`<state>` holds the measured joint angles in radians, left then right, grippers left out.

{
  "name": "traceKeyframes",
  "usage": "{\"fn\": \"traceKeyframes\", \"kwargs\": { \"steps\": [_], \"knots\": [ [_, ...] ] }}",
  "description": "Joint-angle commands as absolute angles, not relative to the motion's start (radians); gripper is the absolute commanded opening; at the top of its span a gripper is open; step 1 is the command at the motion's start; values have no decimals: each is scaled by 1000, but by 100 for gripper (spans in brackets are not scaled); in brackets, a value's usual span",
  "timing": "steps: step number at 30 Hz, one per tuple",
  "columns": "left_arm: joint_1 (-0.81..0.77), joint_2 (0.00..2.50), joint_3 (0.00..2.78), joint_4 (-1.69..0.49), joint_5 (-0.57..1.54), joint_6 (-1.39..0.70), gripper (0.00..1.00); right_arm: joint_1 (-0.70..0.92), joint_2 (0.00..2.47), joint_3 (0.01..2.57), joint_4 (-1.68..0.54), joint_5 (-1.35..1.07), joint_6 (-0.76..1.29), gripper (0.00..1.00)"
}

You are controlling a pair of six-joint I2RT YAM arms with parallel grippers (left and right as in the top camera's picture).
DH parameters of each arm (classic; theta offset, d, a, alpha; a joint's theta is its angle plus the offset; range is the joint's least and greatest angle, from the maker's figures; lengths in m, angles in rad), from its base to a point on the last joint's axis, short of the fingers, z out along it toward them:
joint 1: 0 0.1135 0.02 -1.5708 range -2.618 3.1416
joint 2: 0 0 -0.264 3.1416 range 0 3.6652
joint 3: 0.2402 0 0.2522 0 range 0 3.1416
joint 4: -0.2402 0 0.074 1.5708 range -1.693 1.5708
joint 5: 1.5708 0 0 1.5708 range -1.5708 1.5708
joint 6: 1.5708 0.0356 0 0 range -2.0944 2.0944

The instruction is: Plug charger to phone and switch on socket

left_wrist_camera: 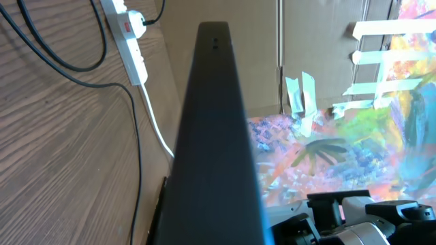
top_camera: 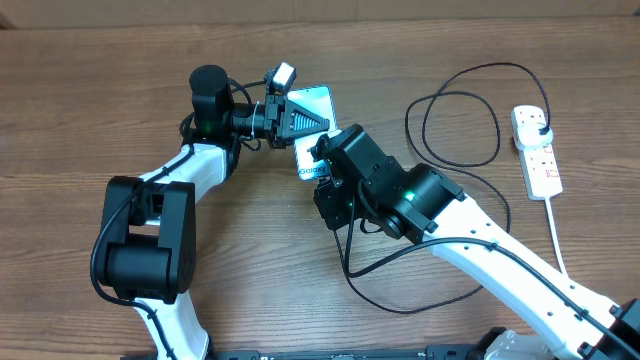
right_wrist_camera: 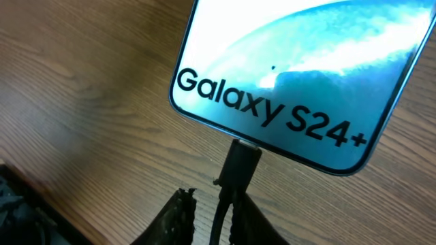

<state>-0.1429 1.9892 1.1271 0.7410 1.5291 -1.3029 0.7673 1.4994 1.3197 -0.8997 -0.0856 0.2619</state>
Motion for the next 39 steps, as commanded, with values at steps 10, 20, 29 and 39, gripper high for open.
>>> {"fn": "traceKeyframes", "kwargs": {
  "steps": [10, 20, 29, 39],
  "knots": [
    [-163, 1990, 1143, 745, 1538, -1305, 4, 765, 1583, 1328, -902, -79, 266, 7],
    [-170, 1990, 1141, 745, 1581, -1248, 4, 757, 1583, 1354, -818, -38, 265, 4],
    [-208, 1990, 1141, 749, 1582, -1237, 4, 755, 1582, 1408, -774, -30, 262, 11],
    [-260, 1987, 1143, 914, 1412, -1253, 4, 747, 1470, 1666, -1124, 8, 262, 55]
  ]
}}
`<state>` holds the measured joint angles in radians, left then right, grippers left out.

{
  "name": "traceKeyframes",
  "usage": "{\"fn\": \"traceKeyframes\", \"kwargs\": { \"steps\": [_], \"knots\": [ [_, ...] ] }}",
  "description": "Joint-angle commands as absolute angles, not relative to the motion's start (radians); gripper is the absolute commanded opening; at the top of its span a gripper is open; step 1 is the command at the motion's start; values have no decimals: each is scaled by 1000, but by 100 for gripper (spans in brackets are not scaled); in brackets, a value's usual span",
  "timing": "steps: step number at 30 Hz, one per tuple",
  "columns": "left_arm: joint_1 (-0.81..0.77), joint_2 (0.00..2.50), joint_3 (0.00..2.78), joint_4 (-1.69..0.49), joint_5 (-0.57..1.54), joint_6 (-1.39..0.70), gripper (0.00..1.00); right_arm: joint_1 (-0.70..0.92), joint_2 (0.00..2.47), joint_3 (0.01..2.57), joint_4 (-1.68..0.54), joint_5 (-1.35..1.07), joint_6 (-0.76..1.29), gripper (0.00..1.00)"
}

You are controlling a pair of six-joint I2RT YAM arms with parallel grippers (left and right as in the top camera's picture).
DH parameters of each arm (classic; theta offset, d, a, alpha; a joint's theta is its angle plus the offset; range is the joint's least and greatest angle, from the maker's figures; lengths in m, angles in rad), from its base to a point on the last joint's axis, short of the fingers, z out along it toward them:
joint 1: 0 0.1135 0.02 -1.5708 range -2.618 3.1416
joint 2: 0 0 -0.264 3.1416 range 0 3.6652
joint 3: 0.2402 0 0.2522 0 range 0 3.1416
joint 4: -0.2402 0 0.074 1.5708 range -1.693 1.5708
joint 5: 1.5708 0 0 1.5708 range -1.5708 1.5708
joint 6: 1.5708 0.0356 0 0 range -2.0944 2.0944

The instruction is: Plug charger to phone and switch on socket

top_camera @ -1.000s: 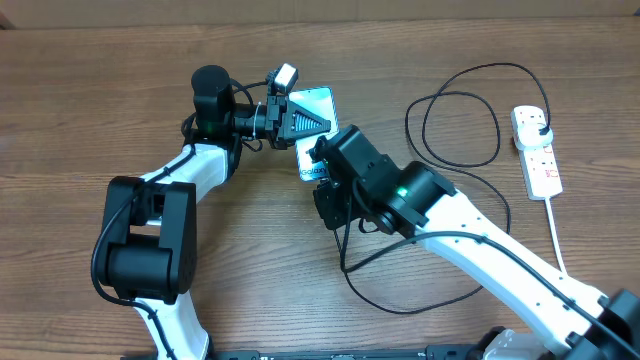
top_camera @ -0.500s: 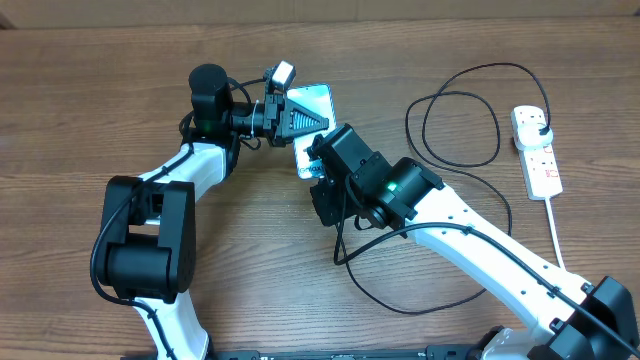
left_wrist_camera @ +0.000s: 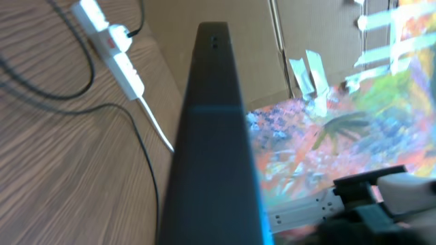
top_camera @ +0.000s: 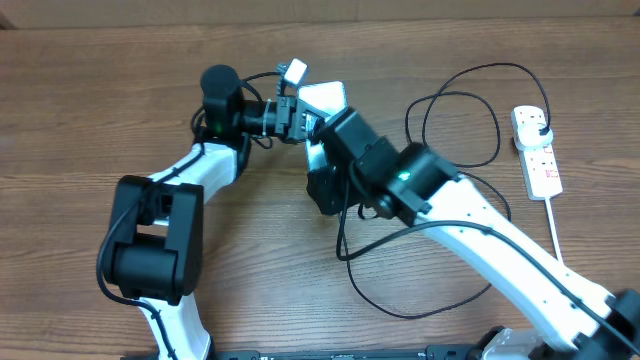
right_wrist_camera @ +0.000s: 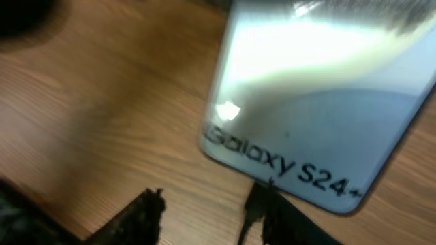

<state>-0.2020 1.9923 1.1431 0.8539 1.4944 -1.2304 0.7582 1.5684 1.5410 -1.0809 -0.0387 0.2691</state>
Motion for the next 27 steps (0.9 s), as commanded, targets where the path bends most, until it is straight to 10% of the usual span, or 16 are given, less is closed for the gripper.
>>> {"fn": "traceKeyframes", "kwargs": {
  "steps": [1, 8, 15, 27],
  "knots": [
    [-275, 1987, 1146, 927, 1380, -1250, 4, 739, 1448, 1696, -1166, 43, 262, 67],
    [-366, 1987, 1225, 474, 1117, -889, 4, 682, 1261, 1738, -1381, 340, 284, 98],
    [-374, 1988, 1393, -416, 651, -332, 4, 633, 1139, 1721, -1424, 406, 450, 100],
    [-209, 2074, 1401, -606, 917, -63, 10, 632, 1287, 1718, -1303, 399, 719, 100]
  ]
}}
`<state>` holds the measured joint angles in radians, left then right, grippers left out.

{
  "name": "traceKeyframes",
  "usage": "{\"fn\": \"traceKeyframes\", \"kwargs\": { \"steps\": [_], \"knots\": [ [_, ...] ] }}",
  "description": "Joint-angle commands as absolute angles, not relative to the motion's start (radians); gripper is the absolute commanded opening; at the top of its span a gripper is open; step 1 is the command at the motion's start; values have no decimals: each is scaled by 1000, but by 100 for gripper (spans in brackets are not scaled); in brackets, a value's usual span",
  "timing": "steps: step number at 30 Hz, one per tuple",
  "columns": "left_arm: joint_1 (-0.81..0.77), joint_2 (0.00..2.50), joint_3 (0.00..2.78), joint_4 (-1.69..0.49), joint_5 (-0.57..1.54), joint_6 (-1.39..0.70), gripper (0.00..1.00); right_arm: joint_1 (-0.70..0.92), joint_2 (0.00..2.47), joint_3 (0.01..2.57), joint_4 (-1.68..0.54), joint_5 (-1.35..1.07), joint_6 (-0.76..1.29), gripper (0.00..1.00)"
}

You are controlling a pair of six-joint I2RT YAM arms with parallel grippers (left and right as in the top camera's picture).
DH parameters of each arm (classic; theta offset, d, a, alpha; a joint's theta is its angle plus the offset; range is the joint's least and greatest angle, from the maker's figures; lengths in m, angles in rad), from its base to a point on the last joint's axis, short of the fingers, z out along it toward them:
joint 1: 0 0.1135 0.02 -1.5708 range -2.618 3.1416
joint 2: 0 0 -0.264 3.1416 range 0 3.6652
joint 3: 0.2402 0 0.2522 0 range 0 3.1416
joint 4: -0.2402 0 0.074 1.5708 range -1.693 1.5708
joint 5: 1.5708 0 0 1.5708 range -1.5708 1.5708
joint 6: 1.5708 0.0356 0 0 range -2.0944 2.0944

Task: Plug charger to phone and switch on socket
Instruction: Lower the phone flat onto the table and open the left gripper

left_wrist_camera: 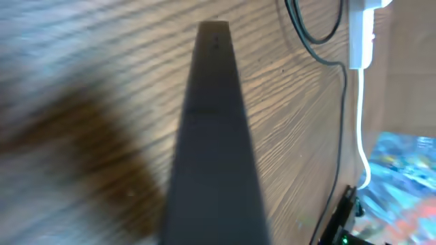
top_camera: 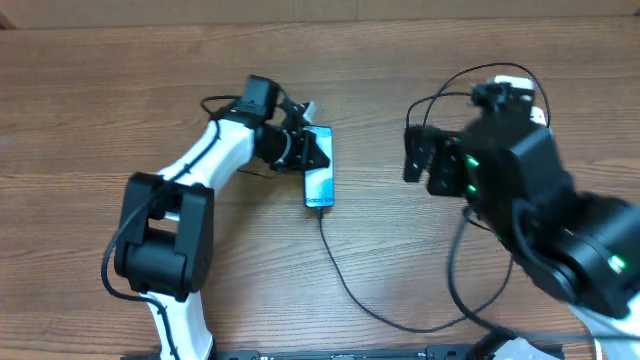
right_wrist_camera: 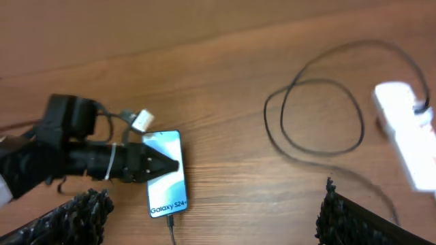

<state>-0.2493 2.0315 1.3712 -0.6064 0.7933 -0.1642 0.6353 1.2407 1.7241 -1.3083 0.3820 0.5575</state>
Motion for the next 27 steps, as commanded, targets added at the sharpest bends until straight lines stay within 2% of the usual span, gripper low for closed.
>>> {"fn": "traceKeyframes", "kwargs": {
  "steps": [1, 7, 12, 18, 27],
  "knots": [
    [-202, 2084, 1401, -605, 915, -63, 12, 632, 1299, 1718, -1303, 400, 736, 100],
    [-198, 2150, 1401, -610, 914, -63, 14, 598, 1331, 1718, -1306, 400, 804, 100],
    [-202, 2192, 1401, -612, 907, -67, 18, 476, 1330, 1718, -1311, 348, 819, 100],
    [-202, 2192, 1401, -617, 862, -67, 43, 316, 1330, 1718, -1301, 301, 819, 100],
    [-204, 2192, 1401, -649, 662, -93, 63, 209, 1346, 1718, -1241, 395, 822, 100]
  ]
}}
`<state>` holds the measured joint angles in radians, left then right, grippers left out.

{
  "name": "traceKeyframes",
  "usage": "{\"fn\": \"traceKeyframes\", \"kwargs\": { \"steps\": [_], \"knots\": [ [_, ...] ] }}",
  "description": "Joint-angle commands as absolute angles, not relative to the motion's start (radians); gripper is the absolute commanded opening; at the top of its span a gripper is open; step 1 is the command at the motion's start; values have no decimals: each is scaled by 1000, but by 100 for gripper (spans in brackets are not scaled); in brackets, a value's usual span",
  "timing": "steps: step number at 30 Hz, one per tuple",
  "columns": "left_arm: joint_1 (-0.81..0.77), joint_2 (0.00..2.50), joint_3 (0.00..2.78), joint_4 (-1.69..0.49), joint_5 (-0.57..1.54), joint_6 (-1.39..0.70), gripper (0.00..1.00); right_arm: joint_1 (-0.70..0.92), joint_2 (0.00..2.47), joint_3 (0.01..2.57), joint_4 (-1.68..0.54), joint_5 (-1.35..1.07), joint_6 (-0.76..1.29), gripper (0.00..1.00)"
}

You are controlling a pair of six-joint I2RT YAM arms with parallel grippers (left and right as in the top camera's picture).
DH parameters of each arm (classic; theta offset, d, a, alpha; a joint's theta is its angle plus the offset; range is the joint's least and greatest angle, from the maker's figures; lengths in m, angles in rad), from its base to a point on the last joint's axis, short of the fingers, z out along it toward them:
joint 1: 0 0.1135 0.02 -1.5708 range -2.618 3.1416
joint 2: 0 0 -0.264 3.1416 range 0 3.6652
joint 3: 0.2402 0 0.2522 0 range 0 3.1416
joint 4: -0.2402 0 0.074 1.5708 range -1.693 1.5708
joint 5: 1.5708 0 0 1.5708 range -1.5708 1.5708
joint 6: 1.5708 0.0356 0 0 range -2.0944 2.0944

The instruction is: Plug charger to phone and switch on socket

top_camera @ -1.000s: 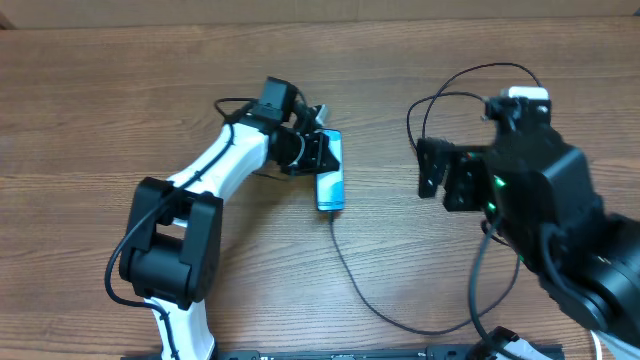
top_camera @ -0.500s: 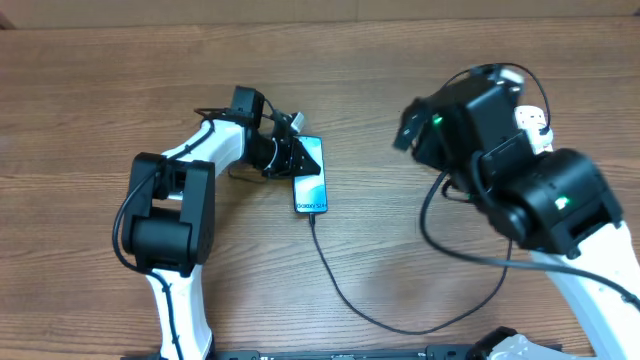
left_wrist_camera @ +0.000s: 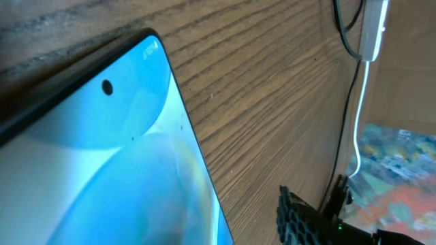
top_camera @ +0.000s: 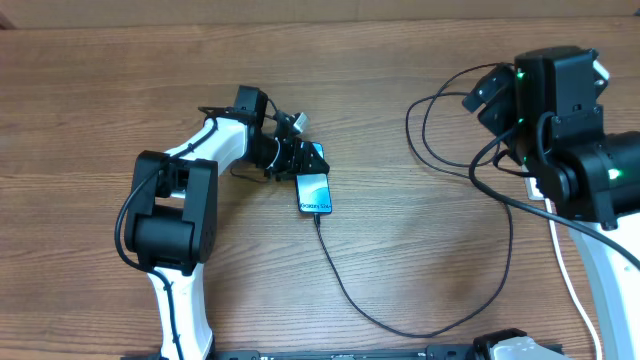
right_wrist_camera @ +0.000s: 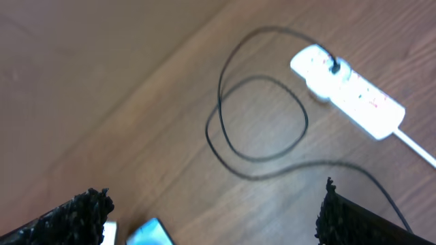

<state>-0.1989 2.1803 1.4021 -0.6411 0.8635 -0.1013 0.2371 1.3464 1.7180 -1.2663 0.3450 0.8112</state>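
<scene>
The phone point(top_camera: 315, 193) lies face up on the wooden table, its blue screen lit. The black charger cable point(top_camera: 345, 290) is plugged into its near end. My left gripper point(top_camera: 300, 160) sits at the phone's far end. In the left wrist view the phone point(left_wrist_camera: 102, 177) fills the lower left, and one of the fingers point(left_wrist_camera: 300, 218) stands apart from it over bare wood. My right gripper point(right_wrist_camera: 214, 218) hangs high and wide open, holding nothing. It looks down on the white power strip point(right_wrist_camera: 347, 99), where the cable's plug sits in a socket.
The black cable makes loose loops point(top_camera: 455, 125) between phone and strip. The strip's white lead point(top_camera: 570, 285) runs to the table's front right. The right arm point(top_camera: 570, 130) covers most of the strip from overhead. A cardboard wall point(top_camera: 320, 10) lines the far edge.
The phone, seen edge-on in my left gripper before, now lies flat with its screen up and the gripper's finger clear of it. My right gripper has moved right, nearer the power strip.
First my left gripper held the phone tilted up while my right gripper was shut on the plug at its port. Then the right gripper stood open with the plug left in. Then the right arm was raised off to the right. Now the phone lies flat.
</scene>
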Motion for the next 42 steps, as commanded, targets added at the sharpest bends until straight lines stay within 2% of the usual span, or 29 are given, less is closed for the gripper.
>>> {"fn": "traceKeyframes", "kwargs": {
  "steps": [1, 11, 15, 17, 20, 21, 22, 25, 28, 29, 30, 31, 32, 39, 42],
  "knots": [
    [-204, 2192, 1401, -651, 640, -93, 63, 200, 1348, 1718, -1236, 391, 836, 100],
    [-204, 2192, 1401, -725, 480, -93, 67, 117, 1394, 1718, -1247, 381, 872, 100],
    [-204, 2192, 1401, -753, 433, -93, 85, 68, 1427, 1718, -1276, 372, 871, 100],
    [-203, 2192, 1401, -760, 434, -93, 91, 11, 1445, 1718, -1292, 329, 871, 100],
    [-202, 2191, 1403, -769, 433, -93, 93, -74, 1463, 1718, -1289, 283, 865, 100],
    [-201, 2189, 1408, -776, 428, -93, 100, -102, 1469, 1718, -1288, 277, 859, 100],
    [-200, 2185, 1419, -788, 413, -93, 100, -133, 1478, 1718, -1287, 273, 850, 96],
    [-195, 2152, 1467, -841, 327, -128, 100, -231, 1512, 1718, -1279, 238, 807, 72],
    [-186, 2072, 1547, -920, 194, -191, 100, -313, 1555, 1718, -1253, 163, 743, 41],
    [-183, 2035, 1576, -943, 153, -212, 99, -334, 1571, 1718, -1249, 146, 733, 24],
    [-183, 1993, 1605, -963, 120, -229, 100, -362, 1597, 1718, -1245, 131, 724, 12],
    [-183, 1957, 1625, -976, 96, -239, 100, -373, 1609, 1718, -1245, 129, 724, 7],
    [-183, 1906, 1650, -991, 65, -250, 100, -394, 1634, 1718, -1244, 129, 724, 4],
    [-184, 1475, 1727, -1025, -142, -265, 100, -464, 1841, 1718, -1147, -42, 626, 4],
    [-184, 1332, 1727, -1040, -186, -258, 100, -466, 1903, 1718, -1111, -43, 626, 4]
  ]
}}
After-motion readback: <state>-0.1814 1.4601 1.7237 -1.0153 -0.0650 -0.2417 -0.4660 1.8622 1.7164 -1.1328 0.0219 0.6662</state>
